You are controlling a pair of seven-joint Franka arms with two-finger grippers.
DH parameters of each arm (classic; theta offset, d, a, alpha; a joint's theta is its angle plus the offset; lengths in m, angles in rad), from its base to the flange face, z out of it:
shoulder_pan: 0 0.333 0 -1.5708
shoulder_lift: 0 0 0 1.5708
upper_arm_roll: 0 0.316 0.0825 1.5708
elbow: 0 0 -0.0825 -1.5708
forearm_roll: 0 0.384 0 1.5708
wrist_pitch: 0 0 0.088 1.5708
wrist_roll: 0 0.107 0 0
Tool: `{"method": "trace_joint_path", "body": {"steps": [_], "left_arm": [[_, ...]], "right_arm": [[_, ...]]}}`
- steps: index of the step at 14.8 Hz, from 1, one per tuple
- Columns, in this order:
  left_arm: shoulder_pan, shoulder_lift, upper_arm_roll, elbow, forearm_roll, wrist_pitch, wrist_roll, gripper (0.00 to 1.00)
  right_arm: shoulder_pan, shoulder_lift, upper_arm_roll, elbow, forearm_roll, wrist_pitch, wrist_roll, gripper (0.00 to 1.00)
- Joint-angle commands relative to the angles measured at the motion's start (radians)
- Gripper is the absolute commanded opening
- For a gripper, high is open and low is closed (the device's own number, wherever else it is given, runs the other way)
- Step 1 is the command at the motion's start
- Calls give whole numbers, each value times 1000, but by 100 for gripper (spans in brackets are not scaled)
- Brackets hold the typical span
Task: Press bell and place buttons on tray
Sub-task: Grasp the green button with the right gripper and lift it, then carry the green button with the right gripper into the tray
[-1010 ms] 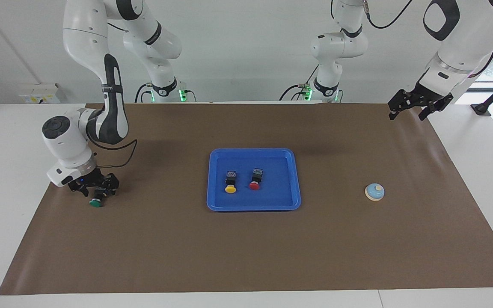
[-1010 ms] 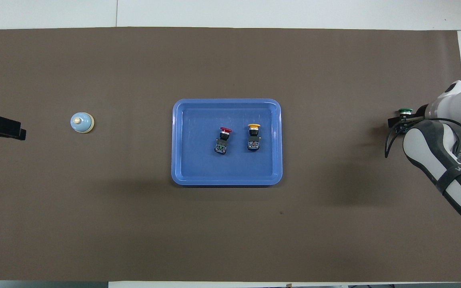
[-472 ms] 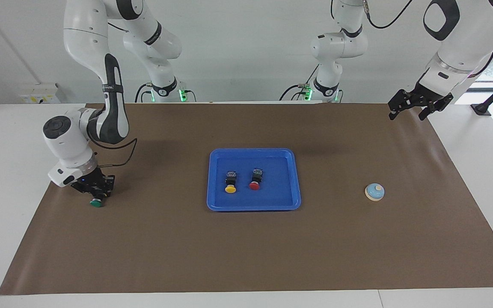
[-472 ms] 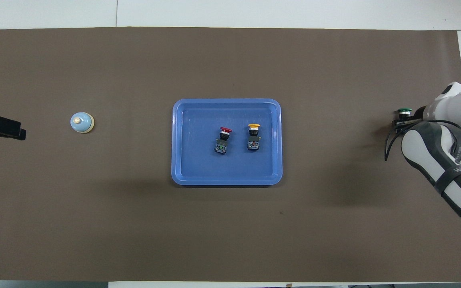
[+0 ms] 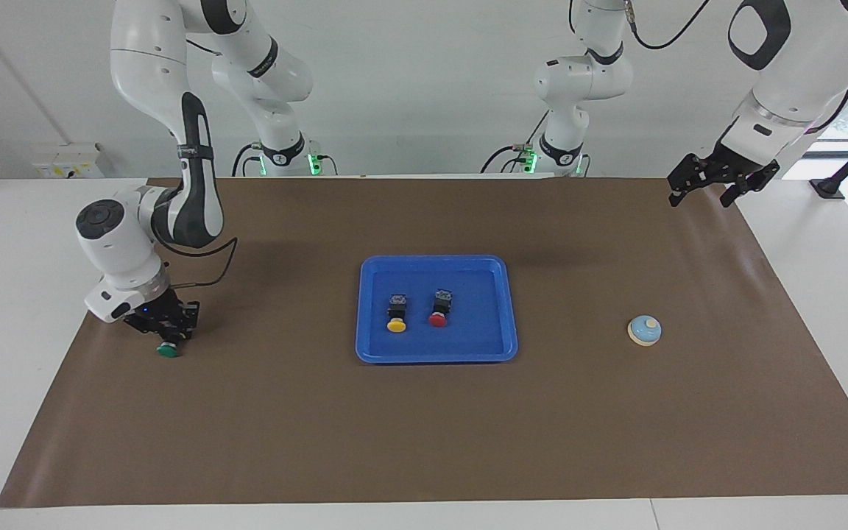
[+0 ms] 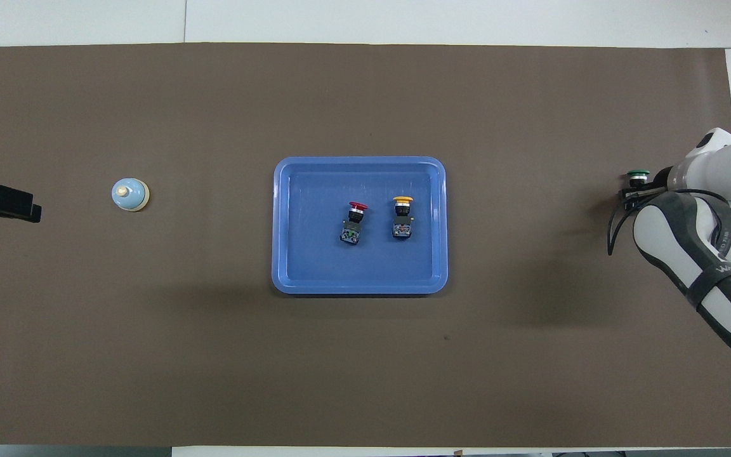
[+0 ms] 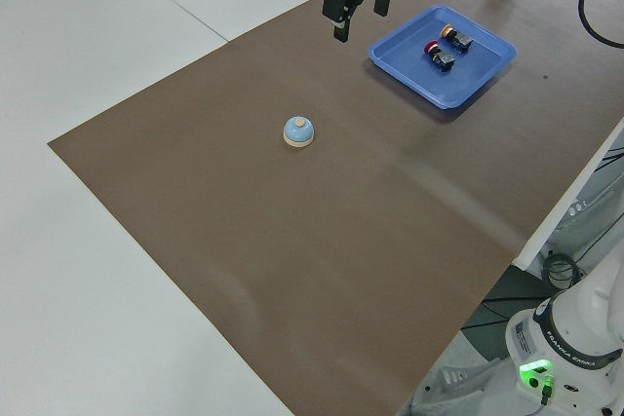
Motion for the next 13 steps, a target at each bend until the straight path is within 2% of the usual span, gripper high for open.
{"method": "trace_joint_path", "body": {"steps": [1,6,10,13], "left_arm": [[0,-6,3,5,0,1,7,100],[0,-6,3,5,0,1,7,100],[0,-6,3,5,0,1,7,100],[0,-6,3,5,0,1,7,100]], "right_arm": [[120,-9,4,96,0,-135,196,0],[390,3,4,217,3,-263,558,0],[597,50,4,289,46,-269,743,0],[683,90,4,323,51,-264,848,0]]}}
